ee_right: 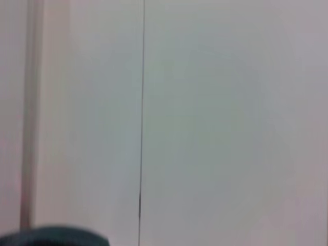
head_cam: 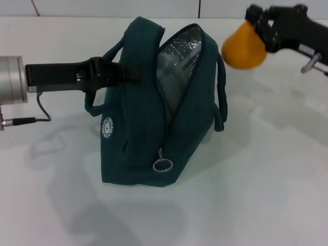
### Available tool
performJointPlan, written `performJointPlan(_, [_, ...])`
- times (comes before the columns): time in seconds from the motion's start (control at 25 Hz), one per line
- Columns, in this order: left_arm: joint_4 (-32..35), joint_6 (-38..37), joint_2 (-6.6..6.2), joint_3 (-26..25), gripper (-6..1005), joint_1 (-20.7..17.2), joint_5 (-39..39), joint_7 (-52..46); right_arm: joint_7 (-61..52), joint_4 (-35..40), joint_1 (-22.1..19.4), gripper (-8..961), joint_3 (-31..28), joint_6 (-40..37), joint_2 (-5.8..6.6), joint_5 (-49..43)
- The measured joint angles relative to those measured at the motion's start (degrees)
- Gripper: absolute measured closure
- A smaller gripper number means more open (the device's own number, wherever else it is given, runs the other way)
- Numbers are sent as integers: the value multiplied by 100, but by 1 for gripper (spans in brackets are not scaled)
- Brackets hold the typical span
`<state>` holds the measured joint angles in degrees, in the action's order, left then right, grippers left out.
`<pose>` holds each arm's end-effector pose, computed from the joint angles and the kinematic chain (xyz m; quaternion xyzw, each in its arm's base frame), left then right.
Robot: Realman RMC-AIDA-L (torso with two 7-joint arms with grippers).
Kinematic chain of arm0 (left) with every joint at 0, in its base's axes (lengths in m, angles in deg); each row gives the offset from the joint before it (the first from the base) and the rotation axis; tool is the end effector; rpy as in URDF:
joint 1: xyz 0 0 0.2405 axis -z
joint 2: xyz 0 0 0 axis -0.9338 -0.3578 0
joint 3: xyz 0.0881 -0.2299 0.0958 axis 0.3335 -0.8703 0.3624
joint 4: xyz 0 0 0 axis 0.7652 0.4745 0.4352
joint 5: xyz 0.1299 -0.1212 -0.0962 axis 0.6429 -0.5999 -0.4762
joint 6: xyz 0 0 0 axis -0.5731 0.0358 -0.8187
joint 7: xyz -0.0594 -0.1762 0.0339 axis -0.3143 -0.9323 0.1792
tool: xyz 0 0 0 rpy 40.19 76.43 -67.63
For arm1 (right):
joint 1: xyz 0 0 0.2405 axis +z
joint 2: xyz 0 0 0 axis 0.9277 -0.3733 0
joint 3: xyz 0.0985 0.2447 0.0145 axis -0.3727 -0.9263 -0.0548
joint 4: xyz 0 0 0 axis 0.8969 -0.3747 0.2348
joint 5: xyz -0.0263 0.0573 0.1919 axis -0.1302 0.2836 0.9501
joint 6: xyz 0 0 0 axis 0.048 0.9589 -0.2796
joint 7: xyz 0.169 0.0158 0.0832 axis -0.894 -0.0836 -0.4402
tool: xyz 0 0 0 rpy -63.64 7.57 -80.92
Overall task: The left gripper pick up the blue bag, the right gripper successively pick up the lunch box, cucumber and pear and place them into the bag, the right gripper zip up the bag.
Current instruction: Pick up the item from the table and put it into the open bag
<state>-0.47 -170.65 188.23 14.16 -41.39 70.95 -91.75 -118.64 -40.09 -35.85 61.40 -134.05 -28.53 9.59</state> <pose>-0.2129 0.3443 0.0034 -0.7806 -0.5546 -0.2880 0.0141 0.1751 0.4241 -0.0221 -0.8776 0.0816 0.3489 0.3185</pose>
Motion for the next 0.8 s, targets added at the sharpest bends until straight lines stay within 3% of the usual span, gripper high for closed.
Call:
performJointPlan(0.4, [-1,-17,2,8,912,26,-3,8,-269,1079,-62,887,-56,-242,-1,29])
performJointPlan(0.8, [-1,-9,8,11,911,83,-155,64,-565,1179,451,873,91,-901,-32,44])
